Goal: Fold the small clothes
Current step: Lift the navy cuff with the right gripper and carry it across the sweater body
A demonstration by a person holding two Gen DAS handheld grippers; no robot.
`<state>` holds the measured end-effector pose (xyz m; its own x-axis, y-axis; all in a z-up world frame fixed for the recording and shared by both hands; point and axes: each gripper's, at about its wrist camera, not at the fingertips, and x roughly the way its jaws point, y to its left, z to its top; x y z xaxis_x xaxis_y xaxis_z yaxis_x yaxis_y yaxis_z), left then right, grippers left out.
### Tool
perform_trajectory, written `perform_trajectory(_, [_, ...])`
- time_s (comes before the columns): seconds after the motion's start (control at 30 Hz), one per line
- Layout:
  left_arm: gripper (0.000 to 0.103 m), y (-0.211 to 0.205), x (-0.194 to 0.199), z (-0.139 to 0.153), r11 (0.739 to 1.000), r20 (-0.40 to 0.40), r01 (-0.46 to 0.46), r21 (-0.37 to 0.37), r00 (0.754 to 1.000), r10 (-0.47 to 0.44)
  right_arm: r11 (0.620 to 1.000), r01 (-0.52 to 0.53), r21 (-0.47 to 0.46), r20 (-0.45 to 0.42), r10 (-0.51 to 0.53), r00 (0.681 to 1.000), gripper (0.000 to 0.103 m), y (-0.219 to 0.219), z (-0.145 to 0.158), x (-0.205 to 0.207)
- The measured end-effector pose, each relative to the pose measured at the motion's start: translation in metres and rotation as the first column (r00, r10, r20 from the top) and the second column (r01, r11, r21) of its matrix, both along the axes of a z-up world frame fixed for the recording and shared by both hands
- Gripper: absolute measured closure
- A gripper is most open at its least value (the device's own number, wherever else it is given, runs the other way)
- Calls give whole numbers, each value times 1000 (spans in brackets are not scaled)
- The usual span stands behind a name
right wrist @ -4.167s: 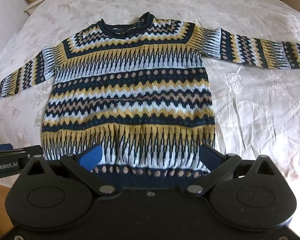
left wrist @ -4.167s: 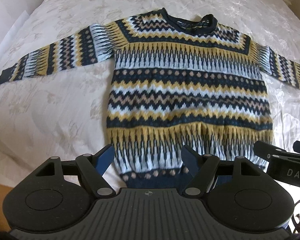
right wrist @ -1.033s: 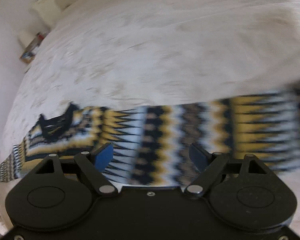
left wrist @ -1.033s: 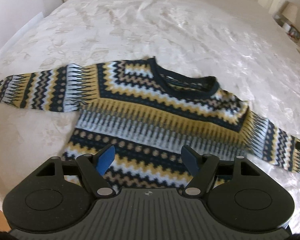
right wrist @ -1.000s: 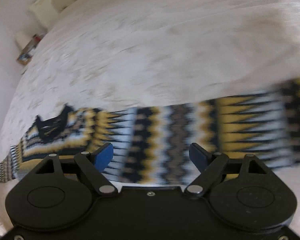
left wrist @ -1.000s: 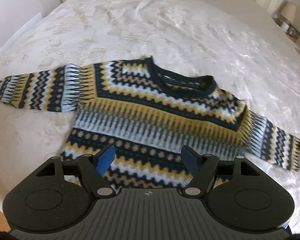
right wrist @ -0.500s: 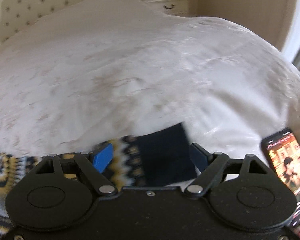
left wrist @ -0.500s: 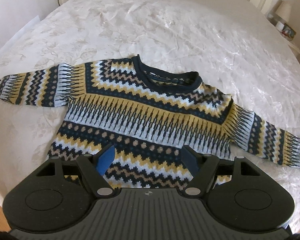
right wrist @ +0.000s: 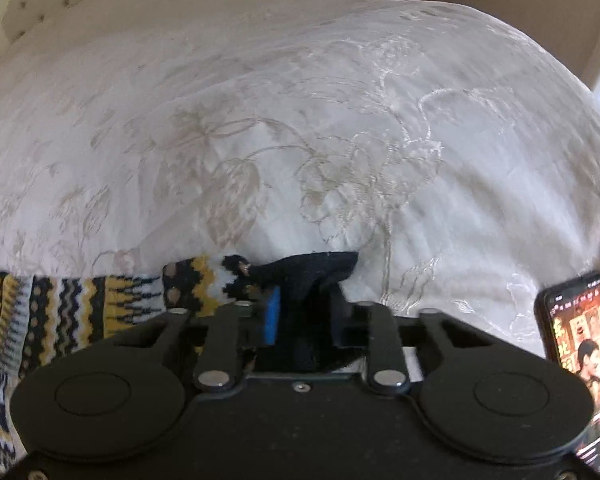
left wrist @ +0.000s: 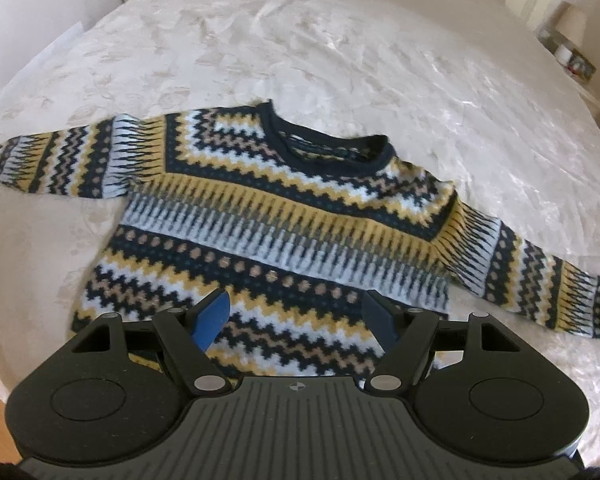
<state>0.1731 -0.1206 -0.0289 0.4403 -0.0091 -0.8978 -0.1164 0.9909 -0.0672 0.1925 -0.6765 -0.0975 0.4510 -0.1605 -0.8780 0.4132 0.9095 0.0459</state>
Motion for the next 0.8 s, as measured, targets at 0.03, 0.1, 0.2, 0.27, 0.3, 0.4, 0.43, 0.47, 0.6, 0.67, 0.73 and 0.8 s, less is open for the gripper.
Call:
perform_trajectory(0.03, [31, -3, 0, 0, 1000, 2, 11, -2, 1000, -11, 1000, -7, 6, 0, 7, 1000, 79, 1, 3, -1])
perform_trajectory(0.1, [31, -8, 0, 1, 1000, 7, 29, -2, 1000, -29, 1000, -21, 7, -1, 21, 1000, 81, 3, 9, -4])
perform_trajectory(0.2, [31, -11, -1, 2, 999, 12, 45, -8, 999, -45, 999, -36, -14, -11, 36, 999, 83, 5, 18, -9])
perform_trajectory(0.27, [31, -7, -2, 3, 999, 16, 42, -15, 999, -42, 997, -9, -82, -33, 6, 999, 84, -1, 22, -14])
perform_trajectory(0.3, [31, -4, -3, 3, 999, 18, 39, -16, 999, -39, 994, 26, -109, -39, -30, 999, 84, -7, 24, -20])
perform_trajectory(0.4, [31, 7, -4, 0, 1000, 12, 22, -21, 1000, -22, 992, 98, -79, -23, -101, 995, 84, -16, 31, -32])
perform_trajectory(0.43, [31, 12, -5, -1, 1000, 7, 14, -25, 1000, -13, 992, 94, -82, -15, -95, 995, 84, -10, 34, -33])
perform_trajectory(0.47, [31, 16, -5, -2, 1000, 3, 6, -28, 1000, -6, 993, 77, -91, -11, -78, 997, 84, -2, 37, -33])
perform_trajectory(0.6, [31, 38, -7, -4, 999, 0, -12, -33, 1000, 12, 998, 13, -59, 51, -10, 999, 83, 39, 55, -26])
perform_trajectory(0.67, [31, 50, -7, -6, 999, -4, -16, -40, 1000, 16, 999, -11, -31, 96, 14, 995, 83, 62, 63, -22])
perform_trajectory(0.73, [31, 63, -6, -10, 999, -11, -18, -48, 1000, 17, 999, -35, 2, 139, 34, 990, 83, 89, 72, -14])
perform_trajectory(0.8, [31, 79, -5, -15, 998, -19, -13, -57, 1000, 12, 997, -57, 44, 183, 48, 982, 83, 116, 81, -6])
